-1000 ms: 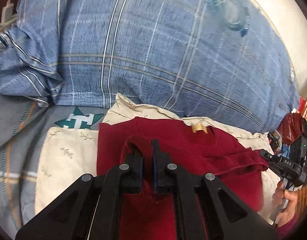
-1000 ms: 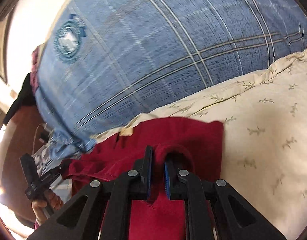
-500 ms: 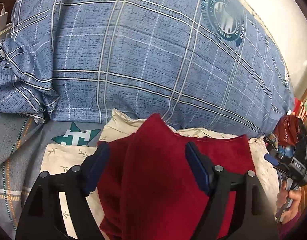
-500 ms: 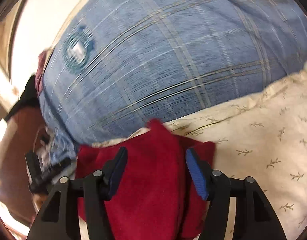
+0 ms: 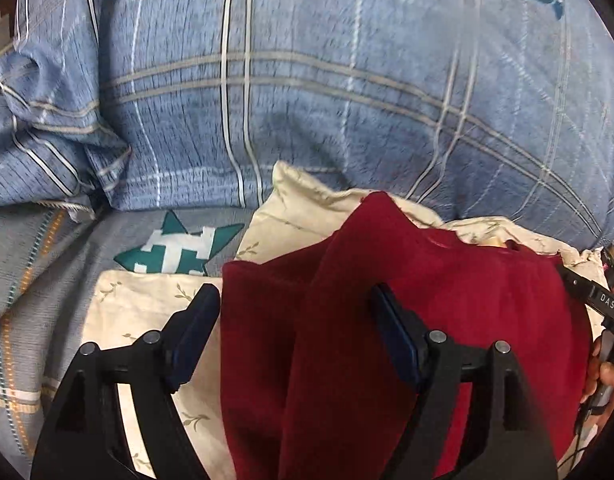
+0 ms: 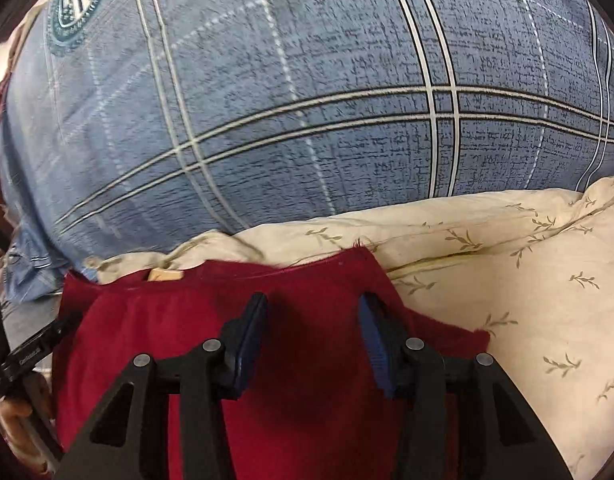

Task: Fold small clothes
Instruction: 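Carry the hem over the strip with both grippers and lay it near the collar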

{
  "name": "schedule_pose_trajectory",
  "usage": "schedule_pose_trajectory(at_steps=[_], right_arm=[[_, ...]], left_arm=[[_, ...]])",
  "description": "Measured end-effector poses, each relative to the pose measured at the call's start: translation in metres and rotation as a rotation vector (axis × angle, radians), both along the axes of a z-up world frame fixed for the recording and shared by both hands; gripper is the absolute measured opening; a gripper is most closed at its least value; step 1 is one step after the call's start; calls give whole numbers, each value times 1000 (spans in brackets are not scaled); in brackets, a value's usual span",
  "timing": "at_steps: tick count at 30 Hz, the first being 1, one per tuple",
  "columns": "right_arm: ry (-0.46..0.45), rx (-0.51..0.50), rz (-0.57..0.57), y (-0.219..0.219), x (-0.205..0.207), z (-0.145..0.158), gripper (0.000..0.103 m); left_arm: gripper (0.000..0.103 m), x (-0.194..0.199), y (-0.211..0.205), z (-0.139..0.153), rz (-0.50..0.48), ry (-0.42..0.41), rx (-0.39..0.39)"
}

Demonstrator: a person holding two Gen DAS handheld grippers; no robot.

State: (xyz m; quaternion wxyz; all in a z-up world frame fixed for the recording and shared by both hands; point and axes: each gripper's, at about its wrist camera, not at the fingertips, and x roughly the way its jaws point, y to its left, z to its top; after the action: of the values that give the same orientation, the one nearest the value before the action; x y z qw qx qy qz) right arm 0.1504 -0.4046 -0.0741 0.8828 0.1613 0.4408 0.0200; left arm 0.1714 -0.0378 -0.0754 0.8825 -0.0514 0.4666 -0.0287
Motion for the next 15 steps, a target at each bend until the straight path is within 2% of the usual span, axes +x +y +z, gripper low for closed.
schedule_pose_trajectory(at_steps=[3,6,11,15], right_arm=[[-9,-41,12,6,-2,2,50],[-11,-27,15,4,-11,10,50],[-63,-13,41,3,-45,37,50],[-71,-24,61,4,-69,46,50]], left_arm=[[77,-1,-2,-1,1,-10,15],[77,-6,-6,3,-4,-30,46],[77,-14,-11,11,-6,-50,65],[77,-27,-15,22,-11,-70,81]])
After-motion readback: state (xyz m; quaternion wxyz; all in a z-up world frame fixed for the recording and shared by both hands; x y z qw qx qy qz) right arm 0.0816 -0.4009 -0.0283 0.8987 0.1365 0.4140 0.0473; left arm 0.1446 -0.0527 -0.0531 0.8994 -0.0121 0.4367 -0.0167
